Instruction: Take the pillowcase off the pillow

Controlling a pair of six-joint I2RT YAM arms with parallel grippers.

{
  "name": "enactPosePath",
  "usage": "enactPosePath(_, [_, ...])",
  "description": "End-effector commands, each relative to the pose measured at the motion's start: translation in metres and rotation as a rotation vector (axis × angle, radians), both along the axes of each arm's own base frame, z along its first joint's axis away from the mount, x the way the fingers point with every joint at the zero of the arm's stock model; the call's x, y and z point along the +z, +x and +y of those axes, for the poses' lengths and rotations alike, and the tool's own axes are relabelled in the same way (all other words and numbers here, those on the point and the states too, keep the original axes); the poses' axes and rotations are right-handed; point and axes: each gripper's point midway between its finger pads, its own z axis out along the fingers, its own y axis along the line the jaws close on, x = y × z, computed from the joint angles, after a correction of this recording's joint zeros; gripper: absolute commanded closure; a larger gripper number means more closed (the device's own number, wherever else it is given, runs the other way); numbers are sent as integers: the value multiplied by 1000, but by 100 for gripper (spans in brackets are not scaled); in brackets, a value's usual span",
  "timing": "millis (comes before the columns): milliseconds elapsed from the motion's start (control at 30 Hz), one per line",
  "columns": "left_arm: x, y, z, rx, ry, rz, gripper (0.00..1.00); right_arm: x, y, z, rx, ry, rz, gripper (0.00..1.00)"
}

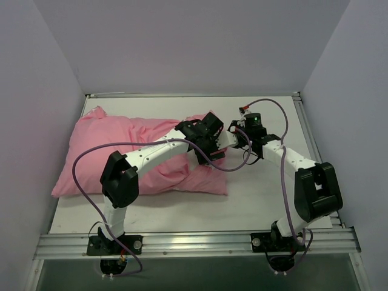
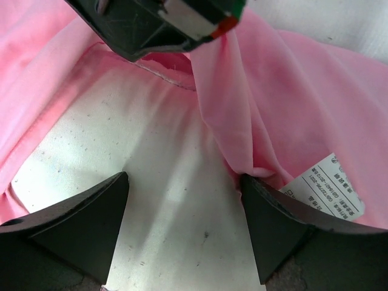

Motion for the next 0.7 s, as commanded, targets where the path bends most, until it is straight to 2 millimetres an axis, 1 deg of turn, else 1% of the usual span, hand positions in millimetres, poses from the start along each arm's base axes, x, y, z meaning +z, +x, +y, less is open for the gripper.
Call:
enactPosePath(0, [3,27,12,82,36,-77,16,28,0,-2,5,10,-55,100])
enactPosePath(33, [6,26,12,86,28,-73,15,28,-1,-3,8,4,-56,100])
enactPosePath(67, [18,23,6,74,-17,-66,15,28,-1,-4,6,-2,-57,100])
enactPosePath(133, [34,12,-2,45,-80,-24,15,24,-4,-6,10,-18,-44,100])
enactPosePath(167, [55,8,-8,30,-139,-22,15,22,-6,-7,10,-22,-38,100])
enactPosePath(200, [63,0,-15,4,-186,11,15,20,-9,-8,12,-27,-29,100])
enactPosePath(267, [72,2,-14,12,-206,5,15,20,-13,-9,12,-25,-26,100])
enactPosePath(333, [65,12,-7,37,-173,-12,15,21,-16,-9,14,-20,-29,100])
enactPosePath(367, [54,16,-5,45,-149,-1,15,24,-16,-9,12,-16,-33,100])
enactPosePath(400, [48,16,-4,42,-137,11,15,24,-16,-8,12,-14,-35,100])
enactPosePath(500, [24,1,-8,-8,-98,86,15,22,-15,-8,12,-14,-34,100])
enactPosePath(533, [13,-3,-5,-11,-74,101,15,22,-15,-8,13,-12,-32,100])
enactPosePath(600, [0,-1,1,0,-50,105,16,21,-13,-7,12,-11,-31,100])
enactPosePath(667, [-4,7,10,26,-22,84,16,23,-11,-6,12,-8,-38,100])
